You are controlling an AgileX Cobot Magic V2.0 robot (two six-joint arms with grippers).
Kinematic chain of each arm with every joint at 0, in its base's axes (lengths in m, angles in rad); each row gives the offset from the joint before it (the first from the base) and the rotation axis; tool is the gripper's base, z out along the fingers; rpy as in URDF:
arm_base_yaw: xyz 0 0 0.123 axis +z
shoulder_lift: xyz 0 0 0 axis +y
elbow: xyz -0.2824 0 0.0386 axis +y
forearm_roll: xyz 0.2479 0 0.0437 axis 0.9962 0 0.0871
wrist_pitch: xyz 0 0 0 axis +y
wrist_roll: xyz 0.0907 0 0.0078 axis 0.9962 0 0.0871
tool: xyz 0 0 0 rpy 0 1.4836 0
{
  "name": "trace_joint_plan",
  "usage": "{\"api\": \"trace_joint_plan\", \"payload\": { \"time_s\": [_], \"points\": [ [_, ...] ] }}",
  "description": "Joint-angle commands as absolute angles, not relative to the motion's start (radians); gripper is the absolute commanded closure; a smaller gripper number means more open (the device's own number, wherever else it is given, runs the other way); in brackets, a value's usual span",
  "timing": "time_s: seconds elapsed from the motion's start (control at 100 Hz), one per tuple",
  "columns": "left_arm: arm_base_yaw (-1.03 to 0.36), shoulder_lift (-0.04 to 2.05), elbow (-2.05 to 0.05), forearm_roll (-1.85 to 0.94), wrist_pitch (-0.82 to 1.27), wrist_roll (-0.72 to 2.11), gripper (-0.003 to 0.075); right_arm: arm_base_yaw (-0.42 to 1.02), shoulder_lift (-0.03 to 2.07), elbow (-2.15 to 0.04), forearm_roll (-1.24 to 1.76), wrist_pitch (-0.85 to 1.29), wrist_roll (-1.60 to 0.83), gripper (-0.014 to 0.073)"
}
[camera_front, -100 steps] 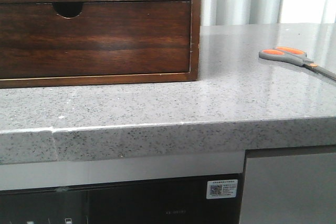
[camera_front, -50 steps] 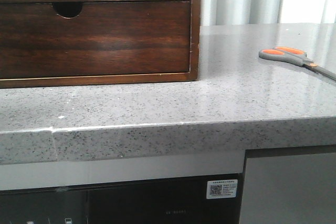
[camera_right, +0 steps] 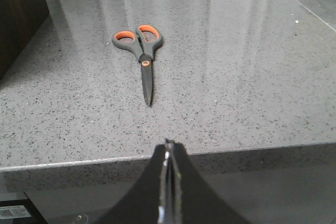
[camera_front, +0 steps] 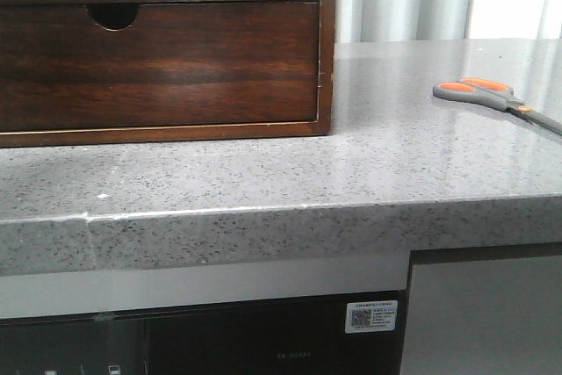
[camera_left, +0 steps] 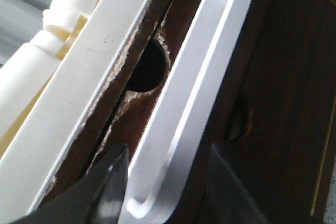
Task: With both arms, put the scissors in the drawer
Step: 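Pull the drawer open toward the robot with the left gripper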
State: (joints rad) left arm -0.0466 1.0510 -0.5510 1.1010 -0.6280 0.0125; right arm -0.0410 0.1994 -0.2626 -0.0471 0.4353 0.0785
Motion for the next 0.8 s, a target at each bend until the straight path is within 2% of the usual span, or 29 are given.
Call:
{"api": "trace_joint_plan", "payload": {
  "time_s": [0.0,0.13,0.22,0.5,0.79],
  "points": [
    [-0.065,1.067,-0.601,1.072,-0.670,0.018,0.0393,-0.040,0.217,-0.298,-0.047,0.358,0.074,0.0660],
    [-0.078,1.102,-0.613,1.077,-0.665,0.022,0.0411,-0.040,0.217,-0.298,-0.047,0.358,0.074,0.0660],
    [-0.078,1.112,-0.613,1.077,-0.657,0.024,0.0455,-0.040,0.217,-0.298,-0.047,0.358,0.074,0.0660],
    [-0.078,1.116,-0.613,1.077,-0.574,0.024,0.0738,-0.040,0.217,-0.298,-0.047,0.360,0.074,0.0660],
    [-0.078,1.113,-0.613,1.077,-0.578,0.018,0.0739,-0.040,0.217,-0.298,-0.047,0.361,0.074,0.0660]
  ]
}}
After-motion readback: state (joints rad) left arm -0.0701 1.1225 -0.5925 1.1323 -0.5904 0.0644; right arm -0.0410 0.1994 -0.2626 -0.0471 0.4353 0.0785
